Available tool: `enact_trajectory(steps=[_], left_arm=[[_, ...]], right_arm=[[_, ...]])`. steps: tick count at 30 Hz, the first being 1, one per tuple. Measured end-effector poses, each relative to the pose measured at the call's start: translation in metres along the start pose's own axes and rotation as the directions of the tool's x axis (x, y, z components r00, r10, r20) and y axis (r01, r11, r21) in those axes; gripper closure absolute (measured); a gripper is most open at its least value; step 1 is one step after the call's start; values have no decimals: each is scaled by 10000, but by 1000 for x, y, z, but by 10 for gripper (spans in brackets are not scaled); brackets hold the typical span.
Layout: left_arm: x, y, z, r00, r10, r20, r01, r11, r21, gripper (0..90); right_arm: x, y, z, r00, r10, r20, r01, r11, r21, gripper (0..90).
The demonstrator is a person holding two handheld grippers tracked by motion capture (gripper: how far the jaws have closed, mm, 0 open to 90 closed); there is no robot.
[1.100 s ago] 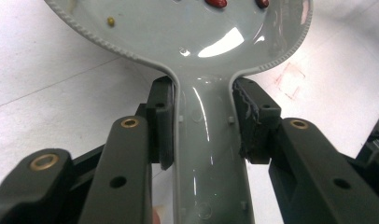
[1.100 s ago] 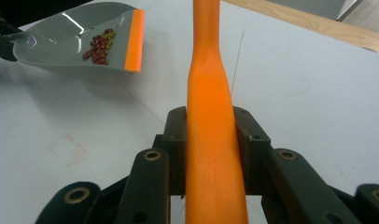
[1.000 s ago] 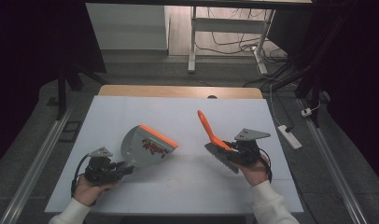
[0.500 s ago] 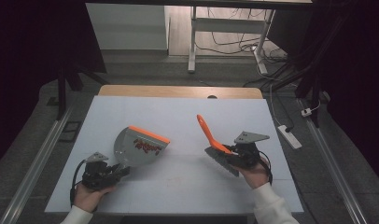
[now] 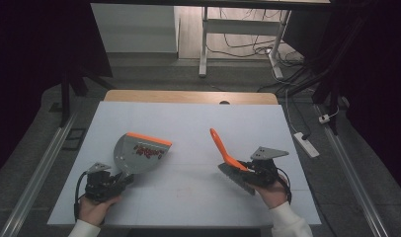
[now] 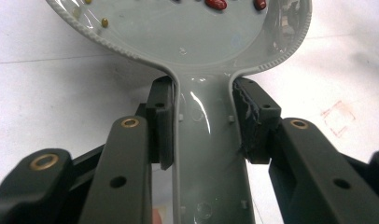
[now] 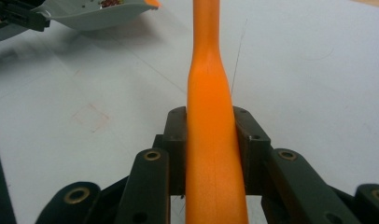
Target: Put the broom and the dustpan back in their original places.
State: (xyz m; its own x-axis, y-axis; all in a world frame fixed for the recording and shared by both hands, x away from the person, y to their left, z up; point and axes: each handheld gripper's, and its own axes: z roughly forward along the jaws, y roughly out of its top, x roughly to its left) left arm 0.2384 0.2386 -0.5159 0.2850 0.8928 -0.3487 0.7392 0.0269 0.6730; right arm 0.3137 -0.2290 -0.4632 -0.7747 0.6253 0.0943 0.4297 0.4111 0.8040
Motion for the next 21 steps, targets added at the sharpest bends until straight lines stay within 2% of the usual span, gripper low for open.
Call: enact_trajectory(steps=[6,15,21], left_arm=[[2,2,3,9995,-264,-186,263,9996,-65,615],[4,3,5,9978,-455,-489,451,9989,-98,615],[4,4,12,9963,-524,-681,531,9986,80,615]], right_arm=[[-6,-8,3,9988,433,-233,-429,9989,177,701],[-16,-16,7,9957,924,48,-925,9949,412,701],[-23,-21,11,9933,1136,198,-1146,9918,560,701]])
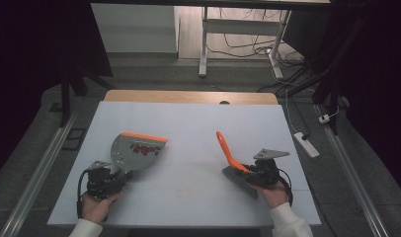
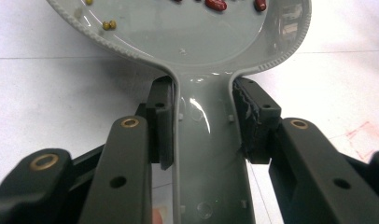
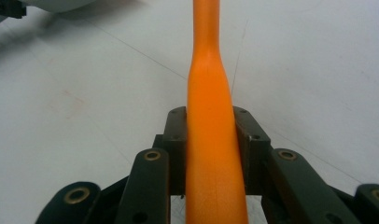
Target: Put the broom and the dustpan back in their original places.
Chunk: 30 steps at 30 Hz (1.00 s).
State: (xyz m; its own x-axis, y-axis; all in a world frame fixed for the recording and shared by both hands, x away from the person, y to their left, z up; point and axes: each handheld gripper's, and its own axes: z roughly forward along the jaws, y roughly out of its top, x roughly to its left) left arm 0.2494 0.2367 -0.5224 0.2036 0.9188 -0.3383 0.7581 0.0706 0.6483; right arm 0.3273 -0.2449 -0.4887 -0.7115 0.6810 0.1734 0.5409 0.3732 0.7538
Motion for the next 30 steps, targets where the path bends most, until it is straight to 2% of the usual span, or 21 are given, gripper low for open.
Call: enact_trajectory(steps=[5,11,15,20,21,24,27,30], left_arm=[[-2,2,5,9999,19,-159,-18,10000,82,615],[0,2,8,9998,-141,-173,146,9996,256,614],[-2,1,12,9996,-117,-247,130,9984,545,613],[-4,0,15,9996,-76,-275,94,9978,662,607],[-4,0,15,9997,-84,-212,98,9977,669,598],[-3,0,14,9998,-75,-159,85,9980,619,497],[-4,0,15,9996,-49,-276,66,9980,628,395],[-4,0,12,9994,83,-339,-64,9983,577,331]], right_arm=[[-9,-3,-2,9994,332,54,-331,9994,-83,700],[-16,-5,-1,9980,172,607,-177,9998,73,674],[-23,-6,0,9972,395,633,-406,9990,162,646],[-30,-8,2,9961,464,747,-495,9980,403,599],[-31,-8,3,9960,485,755,-518,9977,428,591],[-34,-8,4,9947,543,870,-590,9968,532,555],[-36,-8,6,9917,601,1134,-679,9955,665,512],[-40,-8,8,9889,698,1312,-811,9932,830,485]])
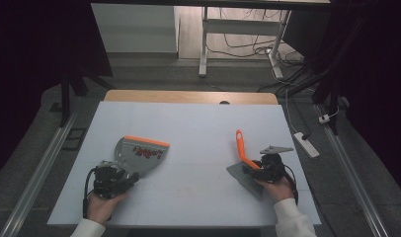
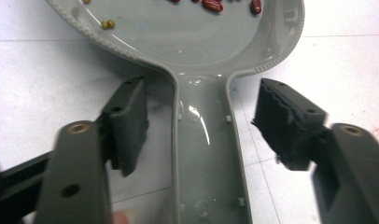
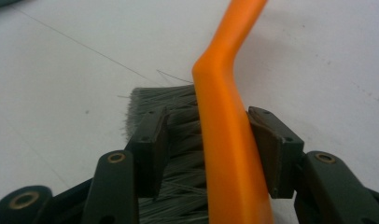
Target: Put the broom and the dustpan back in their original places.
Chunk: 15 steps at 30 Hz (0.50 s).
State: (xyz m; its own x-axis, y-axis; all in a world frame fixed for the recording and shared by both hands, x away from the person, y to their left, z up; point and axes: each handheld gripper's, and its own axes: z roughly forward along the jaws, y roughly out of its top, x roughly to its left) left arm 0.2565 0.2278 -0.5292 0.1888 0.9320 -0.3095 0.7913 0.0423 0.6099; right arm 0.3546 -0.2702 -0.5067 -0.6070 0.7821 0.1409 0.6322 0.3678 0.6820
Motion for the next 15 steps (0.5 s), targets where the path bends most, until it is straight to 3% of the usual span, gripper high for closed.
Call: enact_trajectory(steps=[4,6,11,15], left_arm=[[1,-1,-4,9997,126,187,-126,9999,-19,313],[1,-1,-8,9996,202,182,-200,9997,-108,310],[3,0,-16,9992,396,29,-394,9985,-386,305],[2,1,-24,9962,867,16,-865,9946,-579,307]], right_arm=[[-3,1,4,9998,-50,181,45,9997,257,454],[-2,0,3,9982,-260,532,244,9992,313,454],[-2,2,-2,9981,-202,584,200,9998,47,454],[1,3,-7,9983,-351,467,363,9990,-268,458]])
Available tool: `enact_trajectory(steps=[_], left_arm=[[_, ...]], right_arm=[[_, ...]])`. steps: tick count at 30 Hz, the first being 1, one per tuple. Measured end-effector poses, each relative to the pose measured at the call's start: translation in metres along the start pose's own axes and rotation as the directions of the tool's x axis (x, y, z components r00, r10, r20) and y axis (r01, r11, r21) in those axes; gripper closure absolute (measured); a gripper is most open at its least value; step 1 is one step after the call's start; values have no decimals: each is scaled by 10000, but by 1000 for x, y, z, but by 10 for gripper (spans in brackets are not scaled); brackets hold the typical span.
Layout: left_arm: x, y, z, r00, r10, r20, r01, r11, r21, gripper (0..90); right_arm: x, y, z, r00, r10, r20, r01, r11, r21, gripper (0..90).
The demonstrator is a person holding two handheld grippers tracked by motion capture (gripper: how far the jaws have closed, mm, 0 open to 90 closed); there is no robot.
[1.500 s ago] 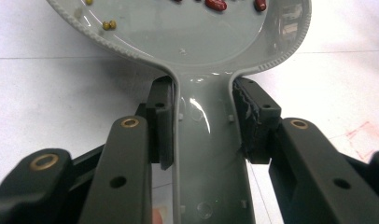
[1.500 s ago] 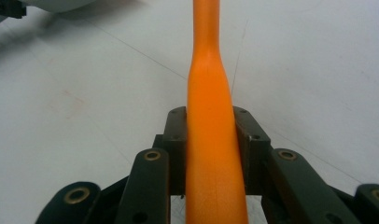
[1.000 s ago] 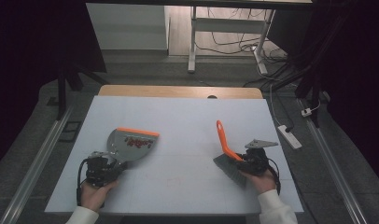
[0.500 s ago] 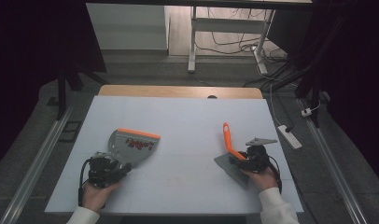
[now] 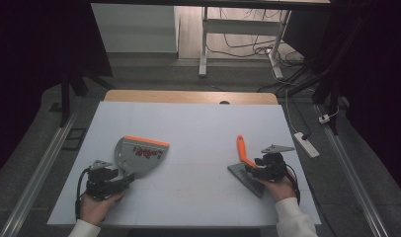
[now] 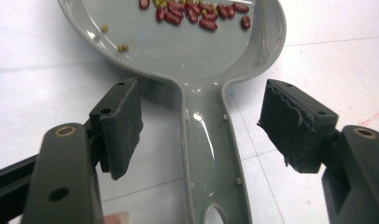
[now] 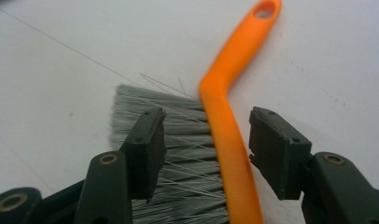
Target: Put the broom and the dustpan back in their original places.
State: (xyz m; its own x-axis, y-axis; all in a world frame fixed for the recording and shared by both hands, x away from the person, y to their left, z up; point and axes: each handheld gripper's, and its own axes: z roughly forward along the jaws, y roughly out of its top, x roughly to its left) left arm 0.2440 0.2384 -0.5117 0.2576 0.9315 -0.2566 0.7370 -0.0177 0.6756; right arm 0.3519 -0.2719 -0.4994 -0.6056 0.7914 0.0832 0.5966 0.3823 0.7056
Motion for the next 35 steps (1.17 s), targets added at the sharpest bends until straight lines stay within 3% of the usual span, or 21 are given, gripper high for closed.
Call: enact_trajectory(steps=[6,12,14,20,25,28,35], left_arm=[[-1,5,-6,9939,852,701,-836,9962,-247,324],[-4,14,0,9808,1474,1280,-1459,9891,-210,328],[-5,17,2,9703,1703,1717,-1702,9853,-153,328],[-10,29,13,9433,2315,2378,-2379,9713,-18,330],[-12,28,19,9296,2558,2652,-2703,9626,190,332],[-11,27,17,9278,2573,2700,-2712,9624,151,332],[-9,27,14,9320,2485,2638,-2590,9659,52,335]], right_arm=[[9,3,-6,9971,-615,-437,603,9978,-291,460],[19,2,-6,9881,-1286,-838,1249,9910,-486,461],[23,1,-6,9846,-1514,-880,1466,9875,-585,461],[30,0,-7,9759,-1906,-1058,1817,9794,-886,460],[35,-1,-8,9721,-2144,-949,2042,9731,-1064,458],[35,-2,-8,9730,-2127,-900,2028,9733,-1077,456],[35,-1,-10,9709,-2239,-847,2129,9695,-1216,451]])
